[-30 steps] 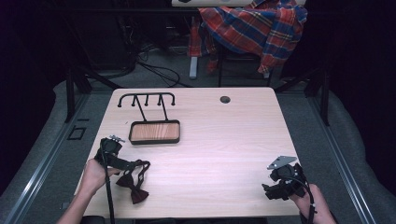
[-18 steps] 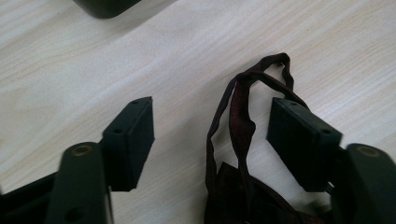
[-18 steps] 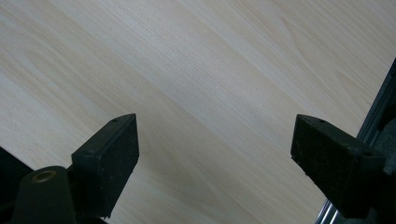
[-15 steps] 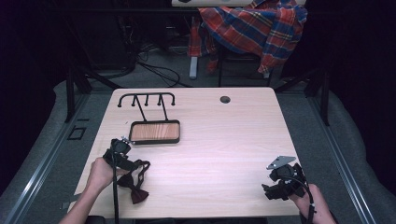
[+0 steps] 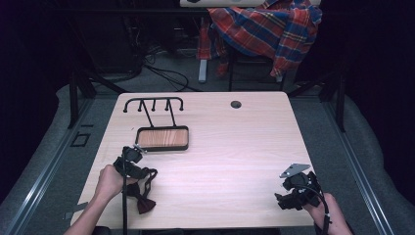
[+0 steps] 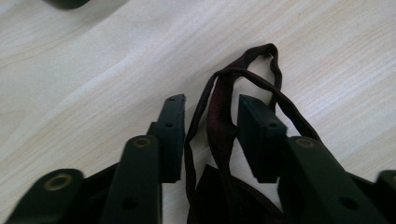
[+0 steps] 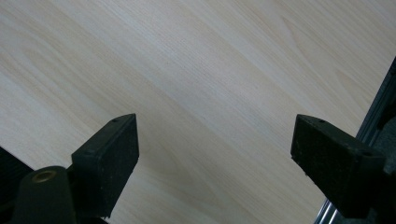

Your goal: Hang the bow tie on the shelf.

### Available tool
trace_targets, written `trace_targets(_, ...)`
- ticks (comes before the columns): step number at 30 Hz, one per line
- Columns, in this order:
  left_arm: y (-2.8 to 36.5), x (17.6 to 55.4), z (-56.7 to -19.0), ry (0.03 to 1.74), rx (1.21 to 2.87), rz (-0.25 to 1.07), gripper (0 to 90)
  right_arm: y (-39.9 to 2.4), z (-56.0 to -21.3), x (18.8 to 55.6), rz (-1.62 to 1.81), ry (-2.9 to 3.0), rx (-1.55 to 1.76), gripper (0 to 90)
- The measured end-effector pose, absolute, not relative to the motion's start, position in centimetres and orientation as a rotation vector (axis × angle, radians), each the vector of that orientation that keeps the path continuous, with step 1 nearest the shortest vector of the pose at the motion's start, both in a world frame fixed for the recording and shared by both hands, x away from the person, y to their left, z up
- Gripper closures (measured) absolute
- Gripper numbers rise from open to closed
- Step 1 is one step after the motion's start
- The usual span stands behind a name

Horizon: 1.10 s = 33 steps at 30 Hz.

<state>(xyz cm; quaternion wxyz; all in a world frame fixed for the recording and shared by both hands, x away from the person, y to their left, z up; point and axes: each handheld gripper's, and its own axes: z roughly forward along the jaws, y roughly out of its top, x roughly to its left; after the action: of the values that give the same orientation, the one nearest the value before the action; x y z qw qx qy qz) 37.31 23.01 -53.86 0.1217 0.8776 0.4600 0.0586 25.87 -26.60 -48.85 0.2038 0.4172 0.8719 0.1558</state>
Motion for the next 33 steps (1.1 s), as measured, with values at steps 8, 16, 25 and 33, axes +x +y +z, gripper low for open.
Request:
trace_targets(8, 22.9, 37.1, -54.0, 1.326, 2.586, 0.185, 80.5, -26.6, -48.8, 25.8, 0.435, 2.433, 1.162, 15.0)
trace_targets(16, 23.0, 36.8, -53.3, 1.301, 2.575, 0.218, 86.7, -26.6, -48.9, 25.9, 0.429, 2.435, 1.166, 15.0)
trace_targets(25, 24.4, 35.9, -51.9, 1.304, 2.474, 0.269, 86.8, -26.7, -48.8, 25.9, 0.43, 2.435, 1.167, 15.0)
trace_targets(33, 25.8, 35.1, -50.7, 1.312, 2.403, 0.298, 86.7, -26.6, -48.9, 25.9, 0.433, 2.435, 1.168, 14.9)
